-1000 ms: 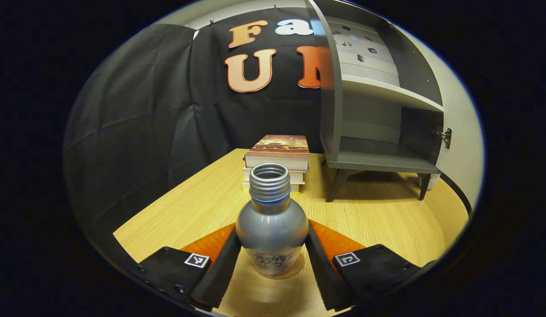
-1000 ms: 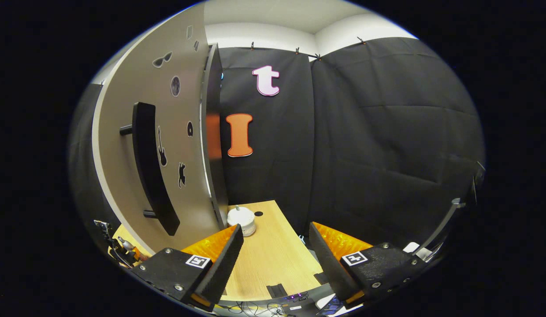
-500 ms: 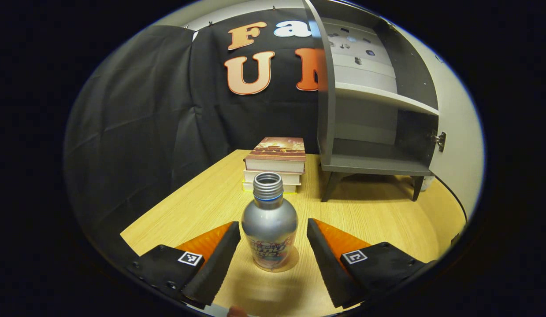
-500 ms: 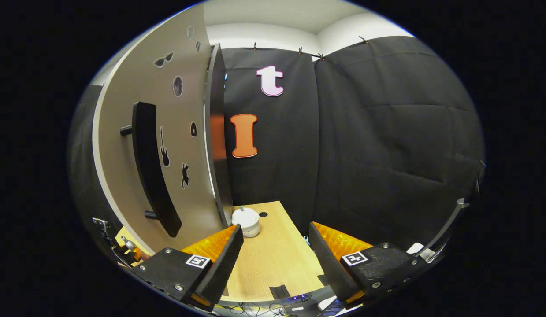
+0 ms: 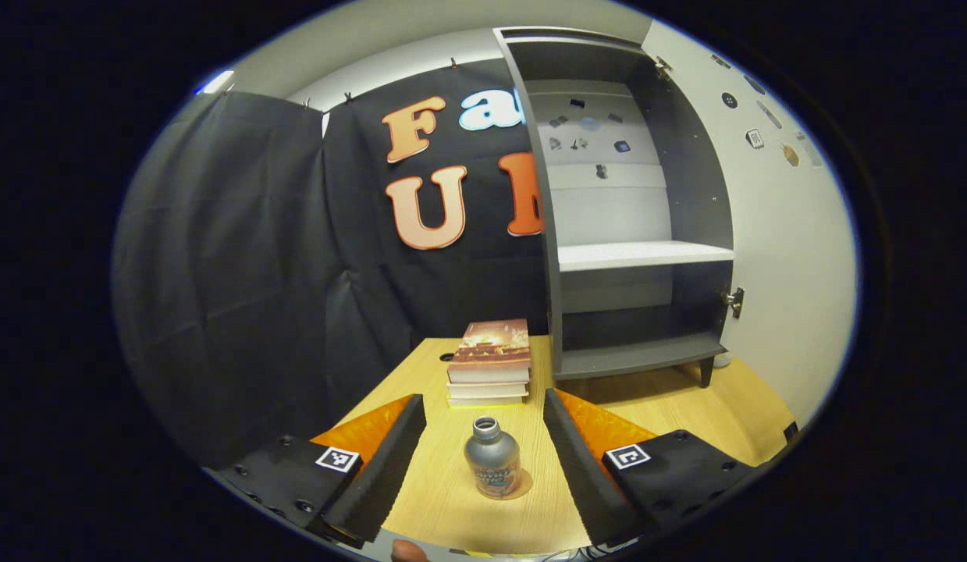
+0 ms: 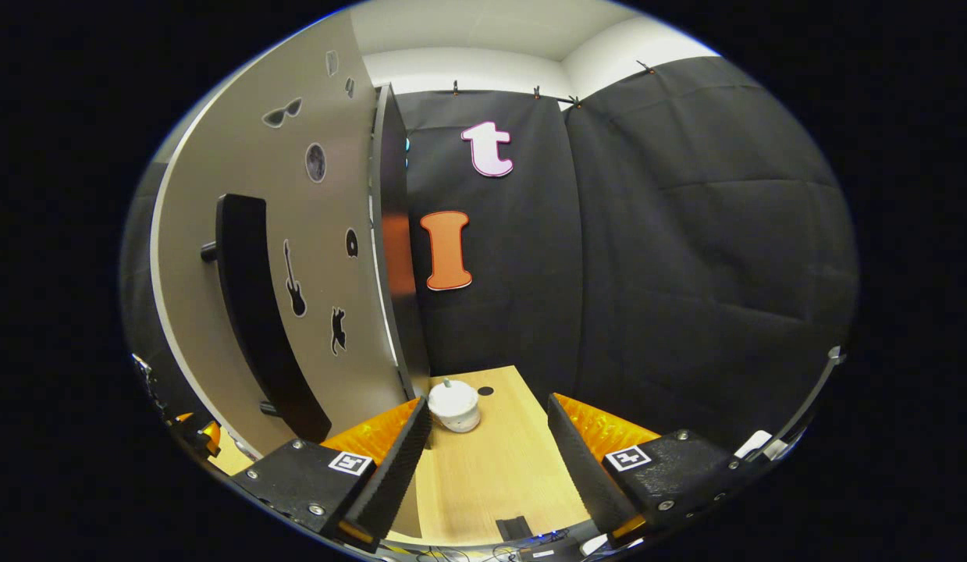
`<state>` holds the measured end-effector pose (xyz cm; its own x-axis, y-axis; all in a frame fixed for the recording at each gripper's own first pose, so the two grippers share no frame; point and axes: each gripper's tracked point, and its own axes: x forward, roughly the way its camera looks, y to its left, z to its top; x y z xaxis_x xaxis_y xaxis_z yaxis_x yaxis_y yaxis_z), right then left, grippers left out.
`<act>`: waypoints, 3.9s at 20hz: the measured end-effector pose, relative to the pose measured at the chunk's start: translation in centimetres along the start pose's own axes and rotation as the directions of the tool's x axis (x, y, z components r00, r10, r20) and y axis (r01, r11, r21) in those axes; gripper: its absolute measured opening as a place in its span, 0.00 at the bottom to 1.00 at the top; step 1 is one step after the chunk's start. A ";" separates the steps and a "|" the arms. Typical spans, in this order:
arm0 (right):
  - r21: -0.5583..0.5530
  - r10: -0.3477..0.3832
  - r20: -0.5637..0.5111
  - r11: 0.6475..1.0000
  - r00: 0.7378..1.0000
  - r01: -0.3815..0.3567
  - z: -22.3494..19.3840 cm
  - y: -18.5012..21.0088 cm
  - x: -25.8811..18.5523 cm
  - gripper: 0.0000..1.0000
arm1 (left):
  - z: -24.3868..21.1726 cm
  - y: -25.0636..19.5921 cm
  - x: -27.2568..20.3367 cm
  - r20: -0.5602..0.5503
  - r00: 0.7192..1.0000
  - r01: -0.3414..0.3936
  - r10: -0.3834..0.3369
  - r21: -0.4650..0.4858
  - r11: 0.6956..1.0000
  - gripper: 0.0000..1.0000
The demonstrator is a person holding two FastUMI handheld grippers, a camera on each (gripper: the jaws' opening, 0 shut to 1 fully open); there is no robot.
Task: Open the cabinet door with the right hand, grasp the bottle in the cabinet with the left hand and place it on the coaster, then close the cabinet door with the right hand.
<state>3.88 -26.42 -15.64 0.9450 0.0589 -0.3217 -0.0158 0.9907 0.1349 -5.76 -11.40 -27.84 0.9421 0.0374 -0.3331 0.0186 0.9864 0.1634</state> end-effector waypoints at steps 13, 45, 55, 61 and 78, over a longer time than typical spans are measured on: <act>-0.049 -0.004 0.031 0.999 0.999 0.005 2.4 2.1 0.0 0.99 | 14.1 1.6 -3.0 0.092 0.993 0.088 -0.078 -0.106 0.990 0.97; -0.018 0.142 0.037 0.990 0.989 -0.141 0.5 24.0 2.6 0.86 | 19.8 21.6 0.0 0.203 0.979 0.013 0.014 -0.134 0.991 0.97; -0.046 0.223 0.018 0.974 0.975 -0.222 -1.3 30.5 7.3 0.92 | 20.2 26.0 0.8 0.213 0.976 -0.021 0.052 -0.144 0.989 0.96; -0.088 0.259 0.006 0.962 0.966 -0.258 -1.9 33.3 7.7 0.93 | 19.5 27.4 0.9 0.197 0.977 -0.052 0.081 -0.148 0.988 0.97; -0.131 0.299 -0.037 0.945 0.954 -0.301 -4.5 35.5 11.2 0.93 | 17.7 29.5 1.9 0.165 0.981 -0.073 0.097 -0.146 0.987 0.96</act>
<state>12.46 9.95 -18.65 0.8845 0.3567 -0.3009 -0.3423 0.9341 0.1013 2.50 14.96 -7.21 0.9818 0.1062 -0.1575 -0.0994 0.9938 0.0500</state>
